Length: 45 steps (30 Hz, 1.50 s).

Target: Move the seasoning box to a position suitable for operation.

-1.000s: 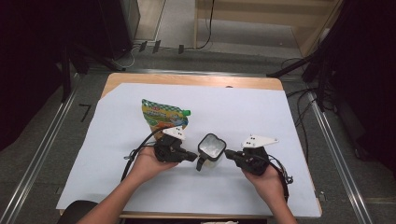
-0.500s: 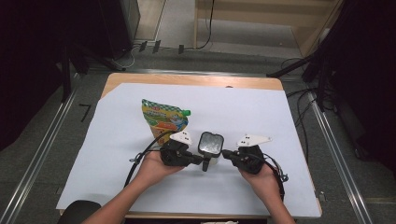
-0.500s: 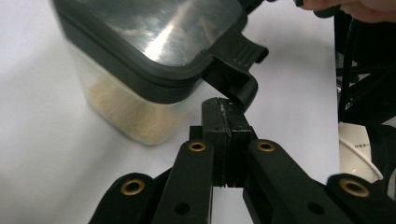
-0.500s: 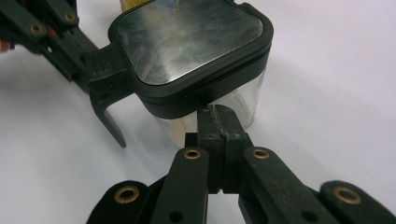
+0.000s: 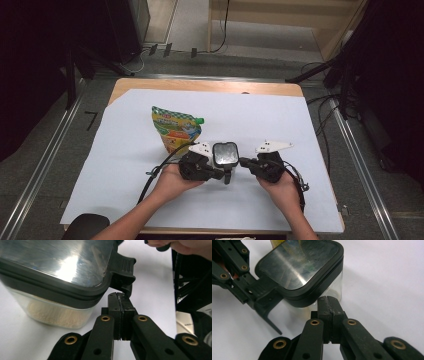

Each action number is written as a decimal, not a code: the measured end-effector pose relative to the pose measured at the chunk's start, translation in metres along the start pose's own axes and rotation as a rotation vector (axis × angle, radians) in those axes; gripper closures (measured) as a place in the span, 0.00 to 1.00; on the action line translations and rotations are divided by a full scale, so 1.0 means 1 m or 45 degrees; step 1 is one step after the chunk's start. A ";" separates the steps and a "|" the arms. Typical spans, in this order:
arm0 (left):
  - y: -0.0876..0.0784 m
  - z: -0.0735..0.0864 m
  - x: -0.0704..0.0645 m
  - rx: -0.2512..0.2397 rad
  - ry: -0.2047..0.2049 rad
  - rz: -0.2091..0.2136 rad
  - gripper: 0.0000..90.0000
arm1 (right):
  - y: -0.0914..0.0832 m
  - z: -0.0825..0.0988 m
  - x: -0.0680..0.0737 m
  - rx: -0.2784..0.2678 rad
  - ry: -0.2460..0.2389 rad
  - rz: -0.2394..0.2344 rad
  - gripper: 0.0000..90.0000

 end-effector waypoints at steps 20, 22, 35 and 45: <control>-0.037 -0.003 0.006 0.008 0.014 0.011 0.76 | -0.020 0.006 0.055 -0.015 -0.037 -0.105 1.00; -0.038 -0.003 0.007 0.001 0.012 0.008 0.74 | -0.018 0.007 0.057 -0.003 -0.032 -0.111 1.00; -0.038 0.000 0.014 -0.013 0.034 -0.021 0.61 | 0.012 0.015 0.079 0.082 -0.111 -0.165 1.00; -0.036 0.000 0.015 -0.014 0.034 -0.016 0.59 | 0.014 0.016 0.072 0.086 -0.093 -0.141 1.00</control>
Point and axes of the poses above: each handheld gripper's, and its own axes: y roughly forward along the jaws, z roughly out of its underside, x roughly to its left, the point moved 6 cm from there along y, roughly forward along the jaws, and after that the axes turned 11 degrees about -x, right-handed, at the moved point
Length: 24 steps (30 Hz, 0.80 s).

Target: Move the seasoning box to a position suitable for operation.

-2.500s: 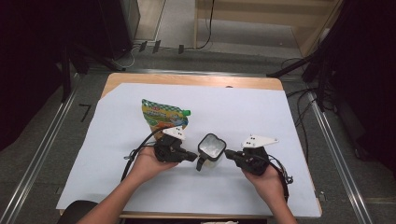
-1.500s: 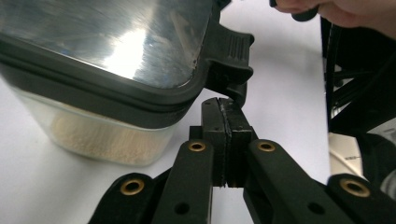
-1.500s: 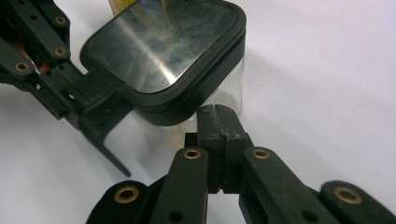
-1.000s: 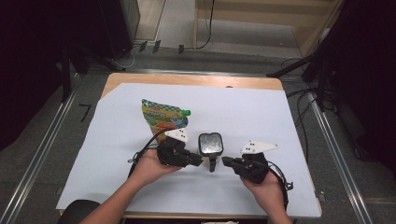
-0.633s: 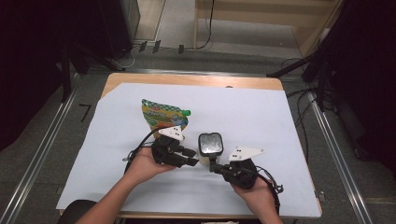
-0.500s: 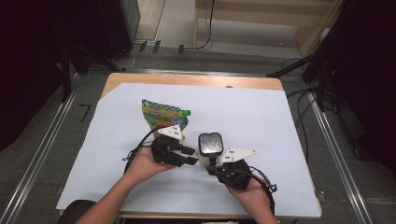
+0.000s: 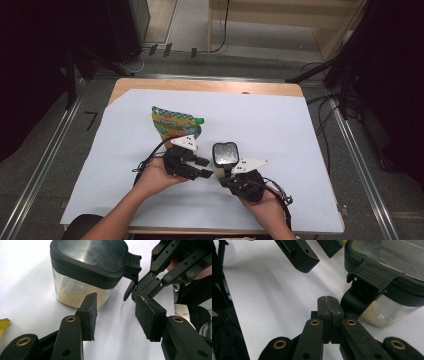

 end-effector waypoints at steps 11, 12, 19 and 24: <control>0.001 0.000 0.000 -0.001 -0.004 -0.005 0.57 | 0.003 0.001 0.003 0.002 -0.015 0.021 1.00; 0.001 0.001 0.000 0.000 -0.004 -0.004 0.57 | 0.003 0.001 0.002 0.000 -0.020 0.027 1.00; 0.000 0.001 0.001 -0.001 0.004 -0.007 0.55 | -0.004 0.001 -0.008 -0.009 0.009 0.069 1.00; 0.000 0.001 0.001 -0.003 0.003 -0.011 0.55 | -0.012 0.002 -0.018 -0.014 0.025 0.107 1.00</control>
Point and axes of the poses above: each handheld gripper's, and its own axes: y roughly forward along the jaws, z roughly out of its underside, x roughly to its left, the point moved 6 cm from there along y, roughly forward along the jaws, and after that the axes turned 11 degrees about -x, right-handed, at the moved point
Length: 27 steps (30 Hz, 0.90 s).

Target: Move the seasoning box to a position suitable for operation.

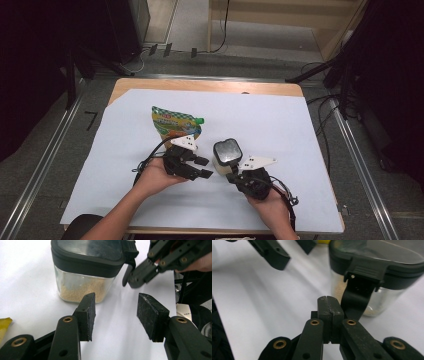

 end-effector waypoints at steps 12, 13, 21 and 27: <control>0.001 0.001 0.000 0.009 0.007 -0.004 0.53 | -0.014 0.001 -0.028 -0.016 0.077 0.076 1.00; 0.001 0.001 0.000 0.008 0.008 -0.004 0.53 | -0.015 0.001 -0.030 -0.019 0.084 0.082 1.00; 0.004 0.003 -0.001 0.020 0.018 -0.002 0.51 | -0.023 0.003 -0.056 -0.011 0.150 0.144 1.00; 0.004 0.003 0.000 0.019 0.014 -0.002 0.51 | -0.027 0.003 -0.066 -0.015 0.165 0.166 1.00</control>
Point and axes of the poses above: each handheld gripper's, and its own axes: y roughly forward along the jaws, z roughly out of its underside, x roughly to its left, the point moved 6 cm from there along y, roughly forward along the jaws, and after that the axes turned 11 degrees about -x, right-handed, at the moved point
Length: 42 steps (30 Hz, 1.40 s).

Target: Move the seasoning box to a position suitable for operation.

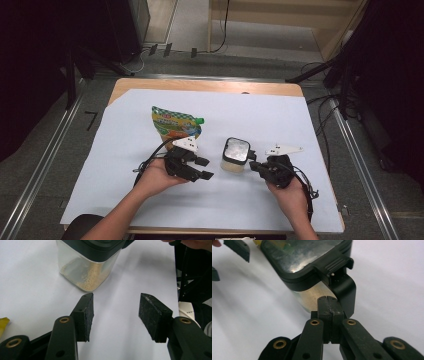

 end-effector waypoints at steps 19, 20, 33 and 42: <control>0.006 -0.013 -0.002 -0.024 0.011 0.007 0.41 | -0.011 -0.017 -0.044 -0.066 0.059 0.160 1.00; 0.006 -0.016 -0.002 -0.027 0.017 0.013 0.40 | -0.010 -0.019 -0.046 -0.065 0.084 0.156 1.00; 0.028 -0.042 0.000 -0.072 0.019 -0.034 0.34 | 0.025 -0.021 -0.056 0.042 0.073 0.171 1.00; 0.034 -0.036 0.003 -0.067 0.003 -0.055 0.35 | 0.025 -0.020 -0.050 0.020 0.026 0.209 1.00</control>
Point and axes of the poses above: each handheld gripper's, and its own axes: y roughly forward along the jaws, z roughly out of its underside, x roughly to its left, the point moved 6 cm from there along y, roughly forward along the jaws, and after that the axes turned 11 degrees about -x, right-handed, at the moved point
